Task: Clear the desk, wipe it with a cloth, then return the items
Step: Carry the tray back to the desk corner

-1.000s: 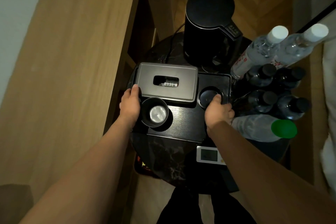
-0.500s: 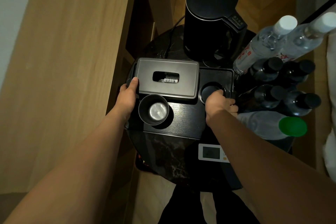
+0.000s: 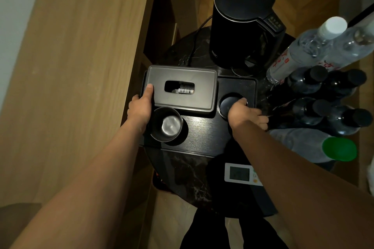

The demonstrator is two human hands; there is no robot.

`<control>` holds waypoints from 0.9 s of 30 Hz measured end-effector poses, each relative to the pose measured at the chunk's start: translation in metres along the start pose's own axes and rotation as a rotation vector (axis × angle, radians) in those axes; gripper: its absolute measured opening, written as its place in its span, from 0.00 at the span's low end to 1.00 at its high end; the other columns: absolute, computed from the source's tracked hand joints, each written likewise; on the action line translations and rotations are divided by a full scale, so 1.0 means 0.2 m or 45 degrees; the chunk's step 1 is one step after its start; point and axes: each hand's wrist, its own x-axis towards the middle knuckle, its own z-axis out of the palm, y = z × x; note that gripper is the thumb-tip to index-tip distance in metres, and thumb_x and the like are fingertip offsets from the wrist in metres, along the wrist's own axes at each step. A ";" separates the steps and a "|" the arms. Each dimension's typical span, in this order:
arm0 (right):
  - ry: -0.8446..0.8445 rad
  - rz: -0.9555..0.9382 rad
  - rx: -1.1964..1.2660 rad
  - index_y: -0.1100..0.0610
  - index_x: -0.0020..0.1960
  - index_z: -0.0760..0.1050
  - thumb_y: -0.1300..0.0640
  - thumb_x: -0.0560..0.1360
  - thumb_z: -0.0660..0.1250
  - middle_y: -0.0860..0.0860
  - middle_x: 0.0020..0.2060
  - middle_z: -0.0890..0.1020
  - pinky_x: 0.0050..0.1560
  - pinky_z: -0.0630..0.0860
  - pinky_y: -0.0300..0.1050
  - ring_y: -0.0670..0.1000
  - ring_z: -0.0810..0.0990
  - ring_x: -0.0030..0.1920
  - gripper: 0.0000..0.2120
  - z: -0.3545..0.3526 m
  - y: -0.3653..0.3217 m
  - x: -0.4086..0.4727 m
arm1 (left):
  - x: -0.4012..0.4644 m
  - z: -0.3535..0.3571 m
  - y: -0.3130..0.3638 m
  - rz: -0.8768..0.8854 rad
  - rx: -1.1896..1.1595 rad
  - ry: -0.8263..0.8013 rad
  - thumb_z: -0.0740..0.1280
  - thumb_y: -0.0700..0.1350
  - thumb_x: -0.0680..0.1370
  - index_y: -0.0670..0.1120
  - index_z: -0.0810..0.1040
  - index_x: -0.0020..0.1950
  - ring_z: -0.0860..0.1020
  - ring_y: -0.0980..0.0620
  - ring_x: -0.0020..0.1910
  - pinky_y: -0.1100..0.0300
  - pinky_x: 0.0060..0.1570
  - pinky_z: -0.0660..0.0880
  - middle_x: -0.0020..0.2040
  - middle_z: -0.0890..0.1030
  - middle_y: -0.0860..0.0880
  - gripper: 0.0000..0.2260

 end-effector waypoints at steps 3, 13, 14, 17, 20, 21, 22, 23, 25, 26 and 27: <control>0.024 -0.031 -0.021 0.66 0.76 0.54 0.38 0.81 0.48 0.61 0.72 0.60 0.73 0.57 0.58 0.61 0.60 0.71 0.36 0.01 -0.01 -0.01 | -0.05 0.02 0.01 -0.028 -0.063 -0.016 0.62 0.87 0.48 0.55 0.63 0.78 0.76 0.39 0.64 0.37 0.64 0.72 0.69 0.75 0.47 0.63; 0.053 -0.087 0.099 0.65 0.76 0.55 0.41 0.81 0.50 0.61 0.73 0.59 0.68 0.63 0.57 0.63 0.63 0.70 0.33 0.01 -0.02 -0.05 | -0.10 -0.03 0.00 0.021 -0.226 0.086 0.69 0.76 0.59 0.48 0.74 0.65 0.83 0.42 0.51 0.43 0.54 0.79 0.55 0.82 0.46 0.44; 0.061 -0.115 0.115 0.66 0.76 0.56 0.42 0.81 0.50 0.61 0.73 0.59 0.68 0.63 0.58 0.63 0.64 0.70 0.33 0.01 -0.03 -0.07 | -0.09 -0.06 -0.01 -0.007 -0.266 0.061 0.70 0.77 0.58 0.48 0.76 0.63 0.84 0.43 0.49 0.43 0.52 0.80 0.54 0.83 0.46 0.44; 0.091 -0.199 0.132 0.67 0.75 0.56 0.43 0.81 0.52 0.62 0.72 0.60 0.70 0.63 0.59 0.64 0.66 0.69 0.33 0.01 -0.05 -0.12 | -0.01 -0.13 -0.09 -0.083 -0.372 -0.036 0.73 0.80 0.51 0.51 0.80 0.61 0.86 0.41 0.48 0.44 0.50 0.81 0.54 0.86 0.46 0.47; 0.133 -0.236 0.094 0.66 0.75 0.57 0.43 0.81 0.51 0.61 0.72 0.61 0.70 0.62 0.57 0.64 0.65 0.70 0.32 0.00 -0.05 -0.15 | 0.00 -0.17 -0.16 -0.101 -0.395 -0.065 0.73 0.80 0.50 0.52 0.81 0.60 0.86 0.41 0.49 0.44 0.52 0.81 0.53 0.86 0.47 0.47; 0.137 -0.245 0.083 0.66 0.75 0.57 0.43 0.81 0.51 0.61 0.72 0.61 0.71 0.61 0.57 0.63 0.65 0.70 0.32 -0.01 -0.05 -0.16 | 0.00 -0.18 -0.17 -0.102 -0.412 -0.069 0.74 0.79 0.51 0.52 0.81 0.60 0.85 0.41 0.50 0.44 0.52 0.81 0.54 0.86 0.47 0.47; 0.141 -0.252 0.080 0.66 0.75 0.56 0.43 0.81 0.51 0.61 0.72 0.61 0.71 0.60 0.57 0.63 0.64 0.70 0.32 -0.02 -0.05 -0.17 | -0.01 -0.18 -0.18 -0.100 -0.422 -0.077 0.74 0.79 0.51 0.51 0.81 0.60 0.85 0.41 0.50 0.43 0.53 0.80 0.54 0.86 0.46 0.46; 0.144 -0.260 0.083 0.66 0.75 0.56 0.43 0.81 0.51 0.61 0.72 0.60 0.71 0.59 0.56 0.63 0.64 0.70 0.32 -0.04 -0.04 -0.19 | -0.01 -0.19 -0.20 -0.093 -0.446 -0.093 0.75 0.78 0.52 0.51 0.81 0.61 0.85 0.40 0.50 0.43 0.53 0.80 0.55 0.85 0.46 0.46; 0.151 -0.282 0.084 0.66 0.75 0.56 0.43 0.81 0.51 0.61 0.72 0.60 0.71 0.58 0.56 0.63 0.64 0.70 0.32 -0.06 -0.04 -0.22 | -0.02 -0.22 -0.25 -0.107 -0.480 -0.106 0.75 0.78 0.53 0.52 0.80 0.62 0.85 0.39 0.51 0.42 0.53 0.80 0.56 0.85 0.45 0.45; 0.155 -0.301 0.078 0.66 0.75 0.56 0.43 0.81 0.51 0.61 0.72 0.60 0.72 0.58 0.56 0.63 0.64 0.70 0.32 -0.07 -0.04 -0.24 | -0.05 -0.23 -0.27 -0.114 -0.498 -0.085 0.74 0.78 0.53 0.52 0.80 0.62 0.85 0.39 0.51 0.42 0.54 0.80 0.56 0.85 0.45 0.45; 0.153 -0.324 0.070 0.66 0.75 0.56 0.43 0.81 0.51 0.61 0.72 0.60 0.72 0.57 0.56 0.63 0.64 0.70 0.32 -0.08 -0.04 -0.25 | -0.05 -0.24 -0.30 -0.116 -0.516 -0.050 0.74 0.79 0.53 0.52 0.80 0.62 0.85 0.39 0.52 0.42 0.53 0.80 0.56 0.85 0.45 0.45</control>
